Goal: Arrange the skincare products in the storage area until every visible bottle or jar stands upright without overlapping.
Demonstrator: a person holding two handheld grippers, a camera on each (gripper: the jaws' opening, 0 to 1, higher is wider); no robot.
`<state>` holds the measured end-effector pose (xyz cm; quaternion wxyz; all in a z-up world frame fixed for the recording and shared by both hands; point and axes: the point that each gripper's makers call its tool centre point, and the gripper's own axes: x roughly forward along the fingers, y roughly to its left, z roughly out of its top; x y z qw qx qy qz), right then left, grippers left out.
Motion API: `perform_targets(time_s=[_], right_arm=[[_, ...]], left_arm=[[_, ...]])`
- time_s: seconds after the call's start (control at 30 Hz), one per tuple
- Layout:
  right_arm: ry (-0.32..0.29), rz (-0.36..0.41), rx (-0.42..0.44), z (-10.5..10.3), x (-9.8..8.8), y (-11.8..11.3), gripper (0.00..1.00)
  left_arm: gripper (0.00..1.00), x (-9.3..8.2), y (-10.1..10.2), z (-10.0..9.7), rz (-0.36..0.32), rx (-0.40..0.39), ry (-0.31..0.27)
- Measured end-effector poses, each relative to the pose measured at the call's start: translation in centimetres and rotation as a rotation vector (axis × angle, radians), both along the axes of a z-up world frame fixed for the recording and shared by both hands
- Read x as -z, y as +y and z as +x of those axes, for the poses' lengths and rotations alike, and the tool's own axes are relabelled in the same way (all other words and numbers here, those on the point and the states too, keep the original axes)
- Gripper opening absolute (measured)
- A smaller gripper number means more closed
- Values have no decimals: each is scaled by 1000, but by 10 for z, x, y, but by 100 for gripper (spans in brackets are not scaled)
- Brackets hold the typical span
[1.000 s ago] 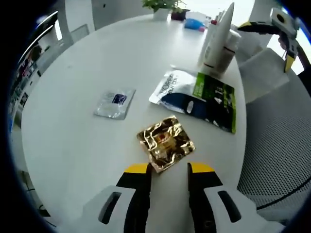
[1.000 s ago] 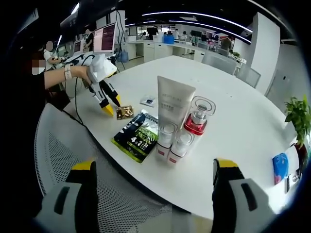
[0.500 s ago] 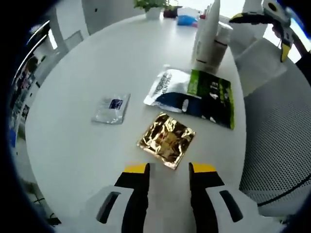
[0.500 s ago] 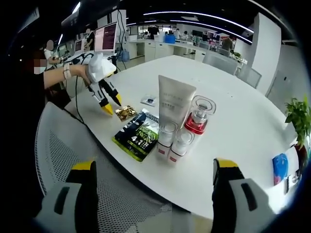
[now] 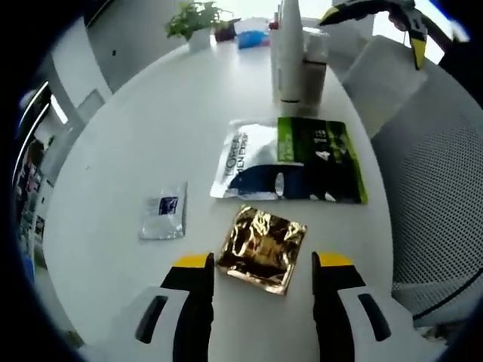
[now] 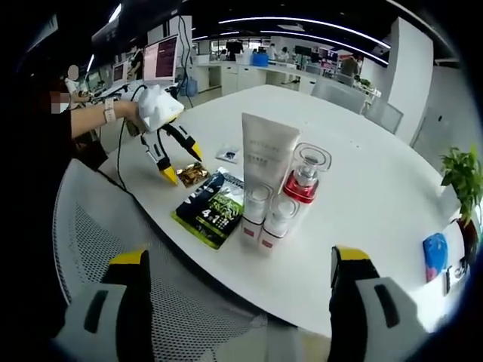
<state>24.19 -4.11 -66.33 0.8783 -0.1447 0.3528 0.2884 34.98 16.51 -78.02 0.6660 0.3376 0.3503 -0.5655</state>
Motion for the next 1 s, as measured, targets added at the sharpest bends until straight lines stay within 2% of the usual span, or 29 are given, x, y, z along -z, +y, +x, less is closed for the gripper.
perform_targets(time_s=[0.17,0.3,0.47,0.67,0.73,1.0], right_arm=[[2,-6,7,-1,1,-3,100],[8,-8,4,-1,2,-1,100],[10,-10,1,0,2,1,100],[10,-18,-2,2,1,1,100],[13,-22,-5,3,2,1,100],[13,-19,-13,4,1,4,100]], left_arm=[[53,0,-4,4,-6,9,-7],[51,0,-9,5,-21,-3,8],[50,3,-11,8,-36,-76,59],[44,2,-11,12,-45,-101,49],[38,2,-12,10,-44,-89,48],[38,2,-14,11,-48,-69,49]])
